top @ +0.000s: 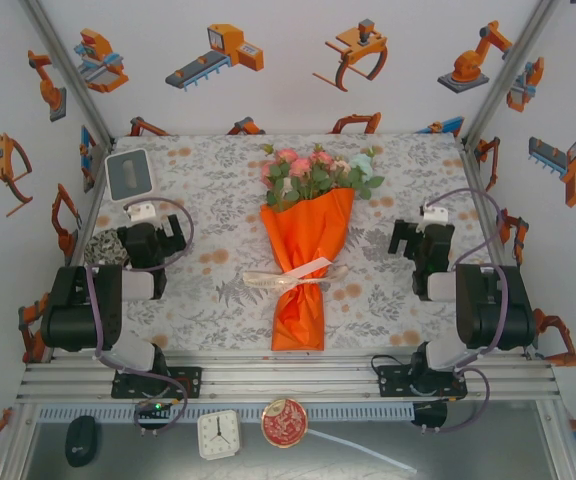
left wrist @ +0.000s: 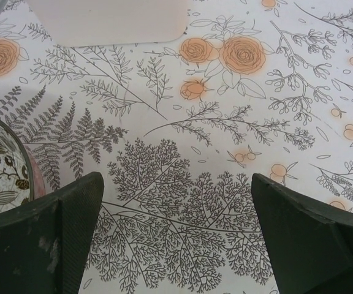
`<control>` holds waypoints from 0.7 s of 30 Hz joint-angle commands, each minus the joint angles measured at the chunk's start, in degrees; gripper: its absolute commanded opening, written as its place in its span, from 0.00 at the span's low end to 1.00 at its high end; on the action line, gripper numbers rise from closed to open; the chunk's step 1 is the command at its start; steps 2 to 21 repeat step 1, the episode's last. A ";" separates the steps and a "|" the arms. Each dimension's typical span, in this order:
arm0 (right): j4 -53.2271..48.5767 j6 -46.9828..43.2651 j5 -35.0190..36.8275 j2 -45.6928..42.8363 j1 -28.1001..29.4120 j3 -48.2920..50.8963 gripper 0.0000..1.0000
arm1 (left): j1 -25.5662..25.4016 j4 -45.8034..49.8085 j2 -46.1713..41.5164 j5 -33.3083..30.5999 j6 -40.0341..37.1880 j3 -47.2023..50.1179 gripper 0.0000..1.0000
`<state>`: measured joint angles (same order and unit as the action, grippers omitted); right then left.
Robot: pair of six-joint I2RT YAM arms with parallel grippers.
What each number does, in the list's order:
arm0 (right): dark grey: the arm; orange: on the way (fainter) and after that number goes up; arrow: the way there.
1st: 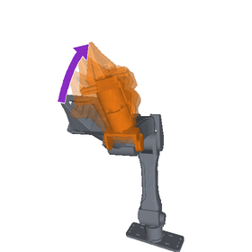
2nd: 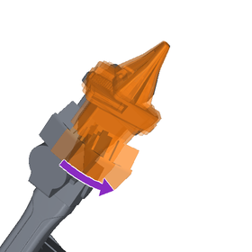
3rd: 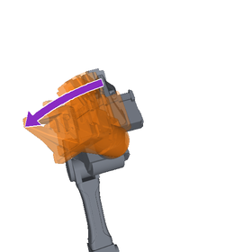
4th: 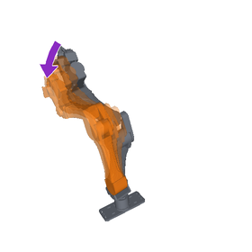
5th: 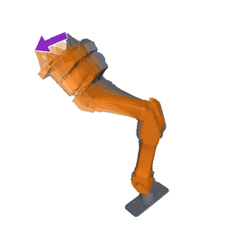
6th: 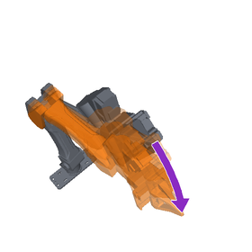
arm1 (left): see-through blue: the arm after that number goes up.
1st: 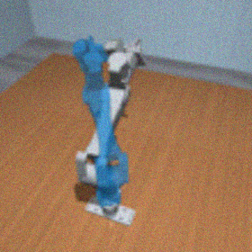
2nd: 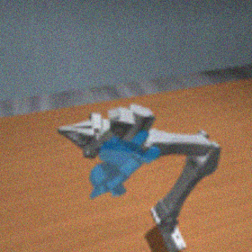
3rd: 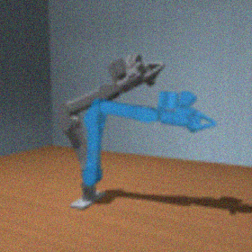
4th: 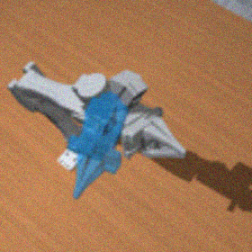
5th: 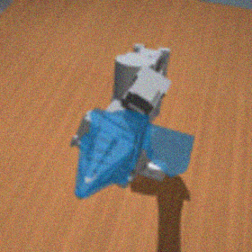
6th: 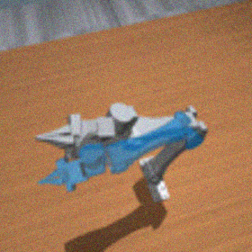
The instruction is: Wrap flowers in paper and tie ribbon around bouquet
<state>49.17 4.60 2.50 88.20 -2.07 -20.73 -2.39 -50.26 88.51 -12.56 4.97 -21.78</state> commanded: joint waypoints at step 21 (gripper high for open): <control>6.75 -0.62 1.36 -1.25 0.31 2.77 0.99 | -0.15 0.34 -0.01 0.25 -1.22 -0.72 0.97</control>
